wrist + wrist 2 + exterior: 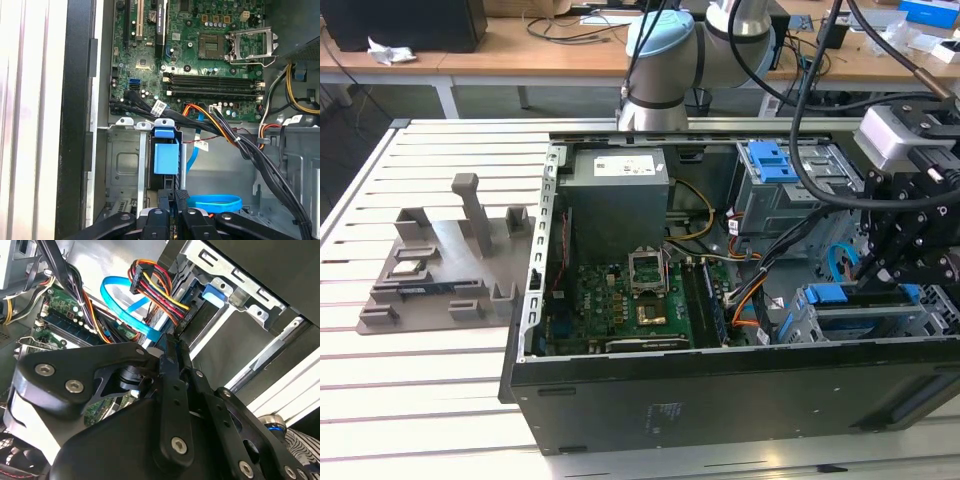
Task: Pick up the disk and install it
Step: 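Insert the second disk wire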
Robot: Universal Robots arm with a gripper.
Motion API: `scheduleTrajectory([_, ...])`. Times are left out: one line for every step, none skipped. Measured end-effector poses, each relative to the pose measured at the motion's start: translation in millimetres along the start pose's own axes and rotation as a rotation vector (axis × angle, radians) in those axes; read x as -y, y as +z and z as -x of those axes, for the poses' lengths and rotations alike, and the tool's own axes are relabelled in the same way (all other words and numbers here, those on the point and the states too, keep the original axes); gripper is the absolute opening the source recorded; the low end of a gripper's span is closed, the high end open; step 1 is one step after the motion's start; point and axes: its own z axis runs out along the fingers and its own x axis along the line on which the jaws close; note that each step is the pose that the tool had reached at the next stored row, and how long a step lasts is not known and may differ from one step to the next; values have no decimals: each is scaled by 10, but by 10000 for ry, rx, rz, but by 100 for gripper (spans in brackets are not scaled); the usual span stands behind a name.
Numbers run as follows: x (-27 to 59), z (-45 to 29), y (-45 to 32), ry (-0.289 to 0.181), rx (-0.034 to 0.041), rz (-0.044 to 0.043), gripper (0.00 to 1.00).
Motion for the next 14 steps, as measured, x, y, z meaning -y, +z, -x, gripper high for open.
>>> scheduleTrajectory([10, -1, -1, -5, 14, -1, 16])
scheduleTrajectory([11, 0, -1, -7, 44, -1, 16])
scheduleTrajectory([12, 0, 1, -11, 77, -1, 16])
scheduleTrajectory([13, 0, 2, -13, 90, -1, 16])
scheduleTrajectory([13, 0, 6, -14, 108, -1, 16])
scheduleTrajectory([13, -1, 8, -14, 110, -1, 16])
scheduleTrajectory([13, -2, 11, -14, 111, 1, 16])
scheduleTrajectory([14, -4, 20, -14, 112, 8, 16])
scheduleTrajectory([15, -6, 30, -14, 112, 14, 16])
scheduleTrajectory([15, -7, 36, -14, 111, 18, 16])
scheduleTrajectory([15, -7, 41, -14, 112, 21, 16])
scheduleTrajectory([16, -9, 48, -14, 111, 26, 16])
scheduleTrajectory([16, -10, 51, -14, 110, 28, 16])
scheduleTrajectory([19, -11, 66, -16, 117, 37, 16])
